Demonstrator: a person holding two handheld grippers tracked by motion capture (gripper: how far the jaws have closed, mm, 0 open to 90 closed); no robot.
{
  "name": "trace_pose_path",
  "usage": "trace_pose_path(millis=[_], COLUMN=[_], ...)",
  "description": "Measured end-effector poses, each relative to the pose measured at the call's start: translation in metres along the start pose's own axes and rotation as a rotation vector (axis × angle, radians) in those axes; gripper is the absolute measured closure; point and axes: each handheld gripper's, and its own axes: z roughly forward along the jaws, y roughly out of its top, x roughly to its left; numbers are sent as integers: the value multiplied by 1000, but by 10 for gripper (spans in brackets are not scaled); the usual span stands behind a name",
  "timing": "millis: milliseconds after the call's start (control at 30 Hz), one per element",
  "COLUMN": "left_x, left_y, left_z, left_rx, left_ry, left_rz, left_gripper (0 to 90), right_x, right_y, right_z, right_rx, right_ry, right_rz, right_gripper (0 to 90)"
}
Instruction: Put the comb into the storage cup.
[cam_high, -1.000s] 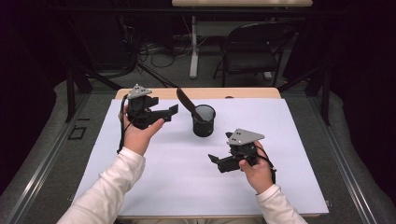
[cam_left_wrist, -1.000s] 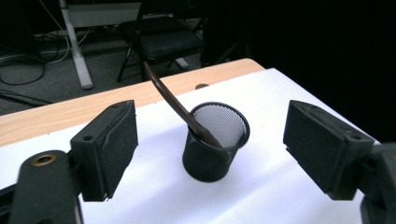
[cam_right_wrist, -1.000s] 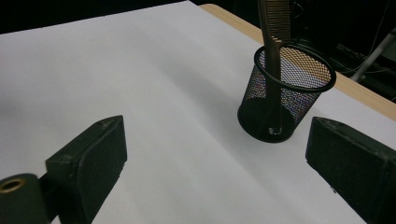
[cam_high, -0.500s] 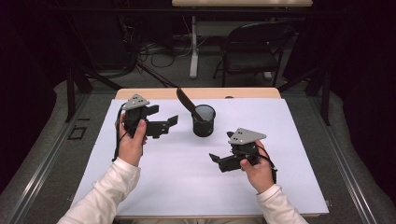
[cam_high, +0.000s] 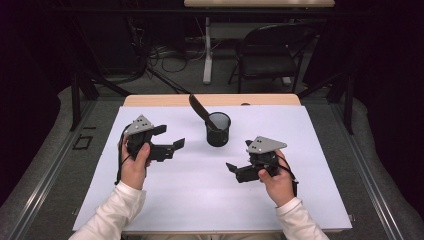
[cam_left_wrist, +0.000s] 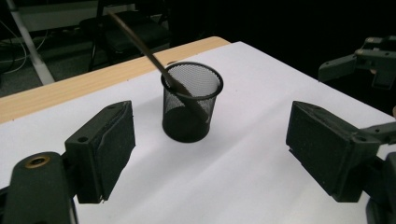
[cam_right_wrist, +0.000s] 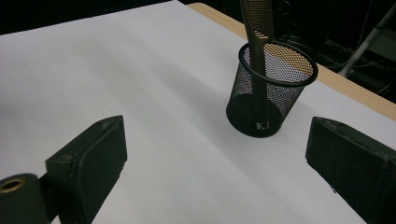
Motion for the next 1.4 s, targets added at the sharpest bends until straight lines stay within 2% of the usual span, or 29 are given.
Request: trace_pose_path(millis=[233, 433, 500, 633, 867, 967, 1100, 1400], left_x=[13, 22, 24, 30, 33, 35, 38, 41], left_y=[-23, -48, -51, -68, -84, -93, -101, -113], left_z=[-12, -27, -29, -39, -50, -53, -55, -57], left_rx=[-32, -53, -51, -61, -72, -79, -86, -101], left_ry=[-31, -48, -48, -49, -46, -40, -30, -31], left_rz=[-6, -8, -11, -19, 4, -5, -23, -48], left_gripper=[156, 156, 156, 156, 156, 155, 155, 156], right_x=[3, 6, 6, 7, 5, 4, 2, -7], right_y=[0, -12, -14, -23, -35, -38, -45, -66], right_z=[-3, -9, -10, -17, -26, -28, -32, -46], right_rx=[5, 13, 13, -4, -24, -26, -33, -27], right_ry=[-24, -76, -85, -120, -145, -150, -148, -188], right_rz=[9, 22, 24, 35, 67, 72, 101, 150], right_gripper=[53, 52, 52, 52, 52, 53, 53, 52])
